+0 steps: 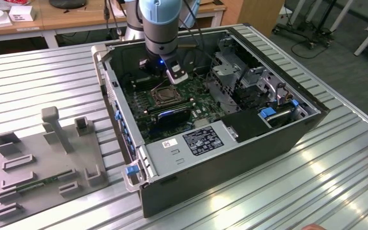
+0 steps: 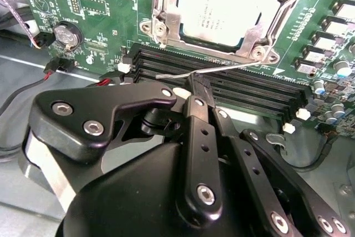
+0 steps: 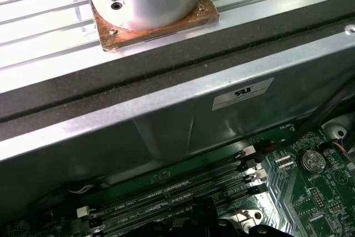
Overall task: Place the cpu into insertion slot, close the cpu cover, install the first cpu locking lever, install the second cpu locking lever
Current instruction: 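Install the first cpu locking lever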
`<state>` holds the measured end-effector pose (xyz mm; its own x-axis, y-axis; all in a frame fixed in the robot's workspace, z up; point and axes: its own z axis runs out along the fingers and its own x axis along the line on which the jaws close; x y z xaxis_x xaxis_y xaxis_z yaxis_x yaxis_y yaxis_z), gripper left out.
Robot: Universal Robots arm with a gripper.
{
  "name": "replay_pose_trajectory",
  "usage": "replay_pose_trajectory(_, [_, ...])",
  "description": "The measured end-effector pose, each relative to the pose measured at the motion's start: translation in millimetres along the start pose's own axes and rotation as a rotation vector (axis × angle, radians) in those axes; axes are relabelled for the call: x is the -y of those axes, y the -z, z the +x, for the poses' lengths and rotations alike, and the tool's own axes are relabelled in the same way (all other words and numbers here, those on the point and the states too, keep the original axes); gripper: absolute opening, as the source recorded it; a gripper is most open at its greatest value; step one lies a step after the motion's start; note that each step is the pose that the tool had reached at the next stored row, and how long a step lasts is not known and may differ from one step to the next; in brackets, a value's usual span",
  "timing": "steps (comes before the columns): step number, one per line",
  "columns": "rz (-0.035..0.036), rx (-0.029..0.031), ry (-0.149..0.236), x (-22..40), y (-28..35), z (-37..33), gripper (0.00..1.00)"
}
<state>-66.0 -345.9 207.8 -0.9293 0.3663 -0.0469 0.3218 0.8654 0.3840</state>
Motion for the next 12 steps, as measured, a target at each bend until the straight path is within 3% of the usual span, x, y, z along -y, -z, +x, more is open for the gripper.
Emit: replay_pose_trajectory(12, [0.0001,0.0000,0.000,0.5,-1.0,-1.6,0.11])
